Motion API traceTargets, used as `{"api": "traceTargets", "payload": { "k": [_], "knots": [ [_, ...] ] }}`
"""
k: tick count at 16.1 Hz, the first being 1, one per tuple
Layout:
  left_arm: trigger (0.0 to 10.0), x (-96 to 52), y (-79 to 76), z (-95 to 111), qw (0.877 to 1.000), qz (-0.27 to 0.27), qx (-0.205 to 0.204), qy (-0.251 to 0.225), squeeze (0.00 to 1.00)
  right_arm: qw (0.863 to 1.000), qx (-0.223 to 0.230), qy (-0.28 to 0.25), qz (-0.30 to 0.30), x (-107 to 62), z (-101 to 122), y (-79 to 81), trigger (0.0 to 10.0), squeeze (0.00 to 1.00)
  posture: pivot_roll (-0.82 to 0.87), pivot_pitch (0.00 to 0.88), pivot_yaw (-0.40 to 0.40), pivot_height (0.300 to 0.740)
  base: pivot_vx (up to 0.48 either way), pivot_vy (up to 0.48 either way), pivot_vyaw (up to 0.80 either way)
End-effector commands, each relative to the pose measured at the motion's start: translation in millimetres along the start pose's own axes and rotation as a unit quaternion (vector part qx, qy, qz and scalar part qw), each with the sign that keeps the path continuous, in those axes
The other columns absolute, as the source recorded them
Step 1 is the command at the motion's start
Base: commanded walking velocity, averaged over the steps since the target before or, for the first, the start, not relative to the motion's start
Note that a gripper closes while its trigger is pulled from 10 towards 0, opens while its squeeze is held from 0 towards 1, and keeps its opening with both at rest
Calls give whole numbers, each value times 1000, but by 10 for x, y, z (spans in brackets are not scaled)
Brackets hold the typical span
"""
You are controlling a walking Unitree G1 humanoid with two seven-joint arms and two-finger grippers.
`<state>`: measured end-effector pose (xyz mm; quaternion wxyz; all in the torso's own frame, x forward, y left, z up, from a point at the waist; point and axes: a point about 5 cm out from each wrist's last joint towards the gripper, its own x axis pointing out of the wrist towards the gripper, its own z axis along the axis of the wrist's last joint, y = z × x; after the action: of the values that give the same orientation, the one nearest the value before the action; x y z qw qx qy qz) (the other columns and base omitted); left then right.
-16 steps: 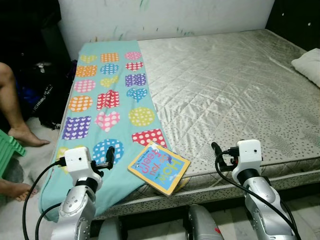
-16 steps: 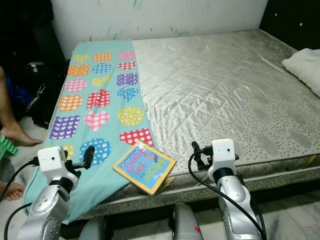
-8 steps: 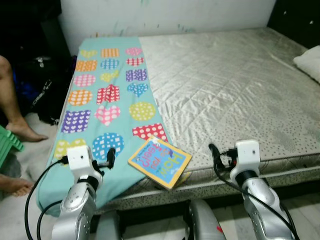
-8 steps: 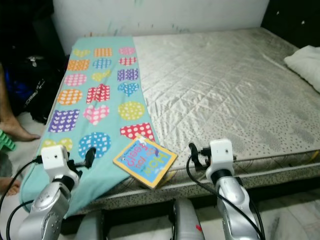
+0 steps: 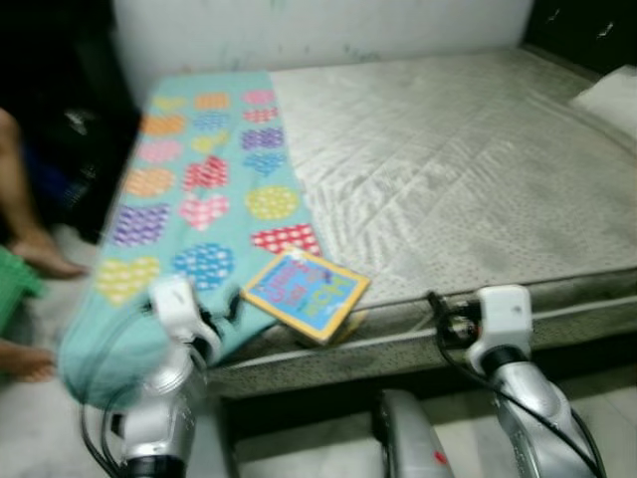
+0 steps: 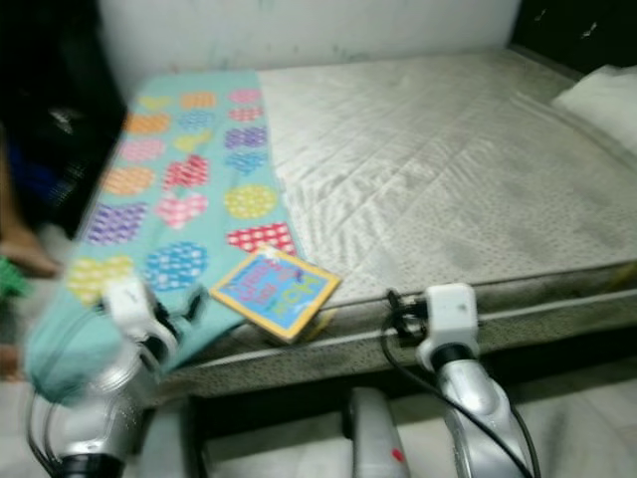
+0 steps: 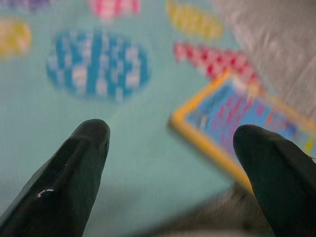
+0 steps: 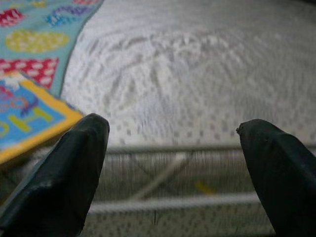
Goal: Clean up the room
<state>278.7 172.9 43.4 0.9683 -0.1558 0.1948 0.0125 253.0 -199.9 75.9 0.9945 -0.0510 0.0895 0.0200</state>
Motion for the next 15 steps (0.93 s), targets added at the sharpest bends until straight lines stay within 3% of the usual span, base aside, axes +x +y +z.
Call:
{"api": "traceTargets", "payload": {
  "k": [1, 9, 15],
  "knots": [
    [10000, 52, 41, 92, 1000, -2, -4, -8, 0, 1000, -2, -13, 2, -12, 86, 7, 10000, 0, -198, 0, 25, 514, 0, 0, 0],
    [10000, 322, -67, 137, 998, -40, -49, 18, 0, 1000, -5, 1, -24, -262, 70, -95, 10000, 0, -255, 15, 39, 514, 0, 0, 0],
    [10000, 387, -179, 42, 993, -51, -102, 29, 0, 999, -9, 9, -34, -325, 104, -150, 10000, 0, -271, 31, 39, 514, 0, 0, 0]
  ]
}}
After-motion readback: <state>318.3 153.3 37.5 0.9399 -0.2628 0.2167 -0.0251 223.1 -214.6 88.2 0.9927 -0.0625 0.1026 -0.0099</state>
